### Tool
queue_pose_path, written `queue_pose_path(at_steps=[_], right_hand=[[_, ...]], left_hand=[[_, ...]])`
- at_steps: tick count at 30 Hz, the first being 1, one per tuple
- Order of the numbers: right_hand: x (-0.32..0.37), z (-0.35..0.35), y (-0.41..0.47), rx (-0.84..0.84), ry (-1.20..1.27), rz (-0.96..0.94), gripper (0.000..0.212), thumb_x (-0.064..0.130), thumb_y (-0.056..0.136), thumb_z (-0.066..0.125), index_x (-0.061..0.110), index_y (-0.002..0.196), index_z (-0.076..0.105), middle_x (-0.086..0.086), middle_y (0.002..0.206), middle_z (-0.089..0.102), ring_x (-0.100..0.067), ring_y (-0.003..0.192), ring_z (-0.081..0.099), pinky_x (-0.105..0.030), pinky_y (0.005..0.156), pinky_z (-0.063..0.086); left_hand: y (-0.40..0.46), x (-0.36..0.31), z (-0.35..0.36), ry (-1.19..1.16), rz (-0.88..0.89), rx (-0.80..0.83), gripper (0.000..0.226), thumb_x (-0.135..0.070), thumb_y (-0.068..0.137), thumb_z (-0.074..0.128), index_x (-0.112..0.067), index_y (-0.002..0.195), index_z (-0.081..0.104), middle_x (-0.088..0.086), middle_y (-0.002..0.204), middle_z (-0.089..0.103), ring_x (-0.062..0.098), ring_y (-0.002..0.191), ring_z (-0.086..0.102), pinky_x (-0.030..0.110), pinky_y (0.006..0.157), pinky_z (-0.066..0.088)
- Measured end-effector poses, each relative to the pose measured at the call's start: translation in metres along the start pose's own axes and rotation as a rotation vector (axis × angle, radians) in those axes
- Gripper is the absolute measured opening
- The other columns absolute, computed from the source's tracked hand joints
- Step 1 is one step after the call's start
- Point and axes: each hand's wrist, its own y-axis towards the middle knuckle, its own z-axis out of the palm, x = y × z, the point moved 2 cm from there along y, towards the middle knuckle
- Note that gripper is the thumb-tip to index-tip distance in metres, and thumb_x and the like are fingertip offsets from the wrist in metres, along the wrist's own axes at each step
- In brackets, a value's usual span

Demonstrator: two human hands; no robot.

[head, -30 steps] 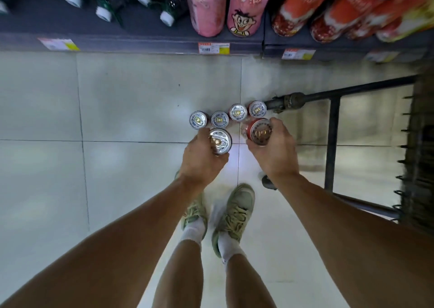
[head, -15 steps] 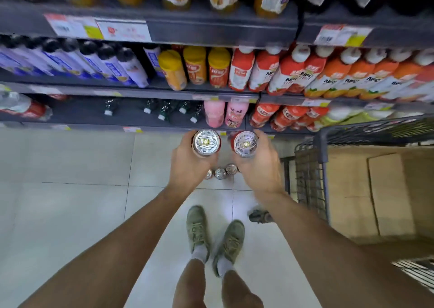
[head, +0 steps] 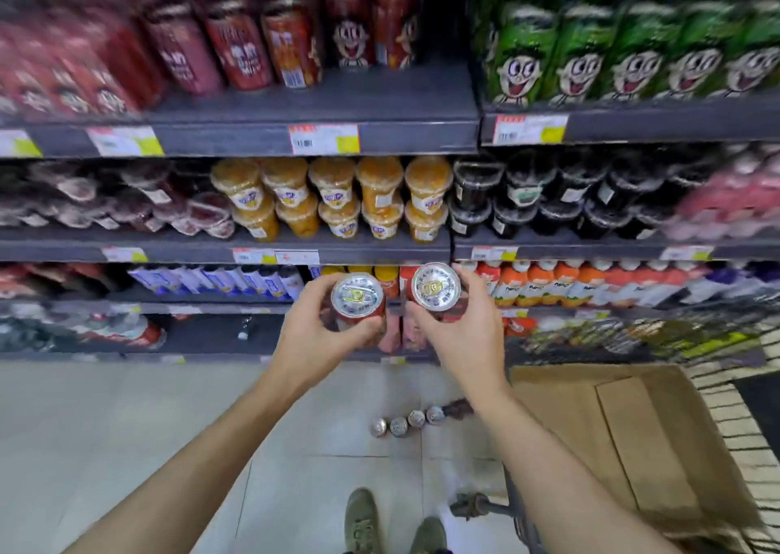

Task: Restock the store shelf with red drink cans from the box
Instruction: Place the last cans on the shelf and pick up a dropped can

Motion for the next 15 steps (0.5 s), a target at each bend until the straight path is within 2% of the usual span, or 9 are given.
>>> queue_pose_path(at_steps=[3,5,8,12,15], right_hand=[[0.027,-0.013,0.003,-0.04,0.101,-0.005,0.063,0.042,0.066,0.088,0.039,0.118,0.053,0.014,0.115,0.06,-0.008,0.109,0.057,-0.028,0.093,0.048],[0.048,-0.022,0.006,-0.055,0.138,-0.048,0.061,0.042,0.067,0.087,0.04,0.117,0.053,0.015,0.115,0.06,-0.007,0.109,0.057,-0.033,0.094,0.05],[0.07,-0.03,0.009,-0.057,0.152,-0.091,0.061,0.043,0.068,0.086,0.039,0.12,0.055,0.016,0.117,0.06,-0.003,0.109,0.057,-0.027,0.093,0.049],[0.097,-0.037,0.023,-0.037,0.185,-0.145,0.061,0.048,0.067,0.085,0.043,0.12,0.054,0.019,0.118,0.058,0.001,0.111,0.055,-0.027,0.095,0.05],[0.115,-0.039,0.034,-0.012,0.174,-0.162,0.059,0.046,0.069,0.085,0.046,0.118,0.051,0.02,0.12,0.056,0.006,0.111,0.052,-0.019,0.094,0.045]], left_hand=[[-0.003,-0.038,-0.018,-0.087,0.003,-0.04,0.052,-0.01,0.073,0.084,-0.022,0.116,0.056,-0.008,0.108,0.067,-0.003,0.096,0.064,0.013,0.081,0.049],[-0.003,-0.06,-0.029,-0.126,0.033,-0.07,0.055,-0.018,0.073,0.085,-0.022,0.119,0.054,-0.008,0.112,0.067,0.001,0.099,0.064,0.018,0.084,0.051],[0.001,-0.081,-0.043,-0.19,0.071,-0.1,0.051,-0.03,0.071,0.081,-0.024,0.114,0.055,-0.008,0.112,0.068,0.003,0.103,0.065,0.024,0.088,0.051],[0.014,-0.11,-0.055,-0.21,0.14,-0.138,0.041,-0.026,0.076,0.077,-0.025,0.112,0.057,-0.009,0.112,0.067,-0.003,0.101,0.063,0.01,0.081,0.048],[0.028,-0.124,-0.062,-0.202,0.172,-0.154,0.044,-0.033,0.075,0.077,-0.031,0.115,0.058,-0.014,0.114,0.066,-0.003,0.105,0.061,0.011,0.085,0.047]])
